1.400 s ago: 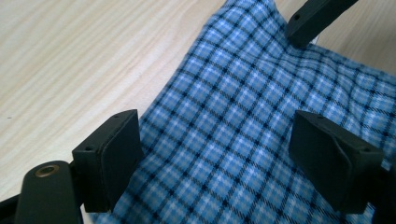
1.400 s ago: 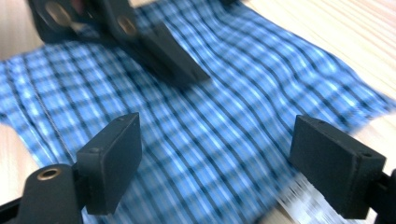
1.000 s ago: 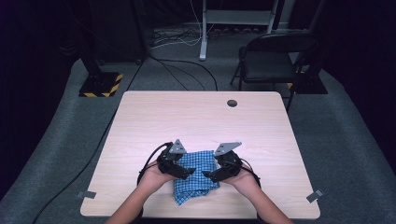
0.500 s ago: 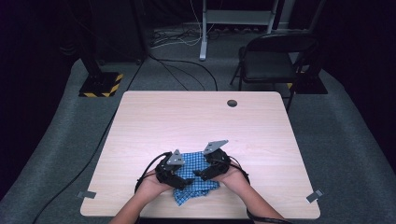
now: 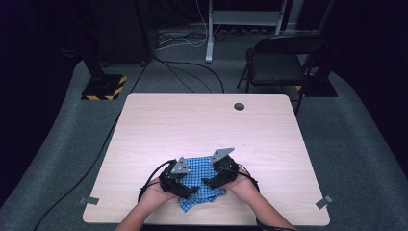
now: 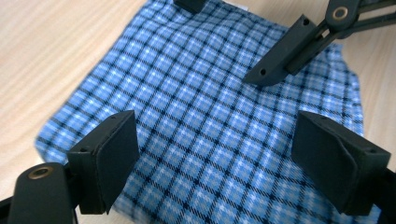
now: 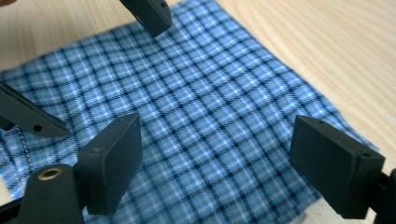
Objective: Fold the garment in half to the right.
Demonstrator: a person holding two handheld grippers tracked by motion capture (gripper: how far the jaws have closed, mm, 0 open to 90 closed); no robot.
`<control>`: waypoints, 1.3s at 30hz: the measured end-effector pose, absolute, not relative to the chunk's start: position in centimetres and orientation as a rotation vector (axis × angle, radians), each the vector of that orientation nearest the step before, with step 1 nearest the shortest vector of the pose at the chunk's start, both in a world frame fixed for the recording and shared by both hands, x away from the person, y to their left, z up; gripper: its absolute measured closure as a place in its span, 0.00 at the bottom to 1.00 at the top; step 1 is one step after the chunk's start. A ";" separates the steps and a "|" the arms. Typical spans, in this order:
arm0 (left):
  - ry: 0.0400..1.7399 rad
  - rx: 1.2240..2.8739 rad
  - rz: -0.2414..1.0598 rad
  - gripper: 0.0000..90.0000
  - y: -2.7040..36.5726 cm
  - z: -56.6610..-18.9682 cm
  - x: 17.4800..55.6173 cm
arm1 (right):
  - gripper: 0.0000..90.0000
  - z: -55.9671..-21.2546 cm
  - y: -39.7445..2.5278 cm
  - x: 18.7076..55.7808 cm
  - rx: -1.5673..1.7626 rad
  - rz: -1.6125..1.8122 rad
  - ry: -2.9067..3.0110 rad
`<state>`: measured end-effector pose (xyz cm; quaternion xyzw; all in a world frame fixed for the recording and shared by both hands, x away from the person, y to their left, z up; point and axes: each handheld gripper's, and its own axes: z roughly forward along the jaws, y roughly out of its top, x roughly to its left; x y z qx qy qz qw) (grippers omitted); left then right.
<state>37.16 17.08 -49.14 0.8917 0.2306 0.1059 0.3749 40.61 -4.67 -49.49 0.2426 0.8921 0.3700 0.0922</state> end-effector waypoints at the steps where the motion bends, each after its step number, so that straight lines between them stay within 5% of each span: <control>1: 0.586 2.281 0.275 0.16 17.2 -49.0 37.1 | 0.18 -49.2 -4.8 40.5 0.724 1.113 2.642; 39: 0.605 2.230 0.232 0.14 19.0 -48.7 37.1 | 0.15 -48.7 -6.6 38.6 0.707 1.164 2.636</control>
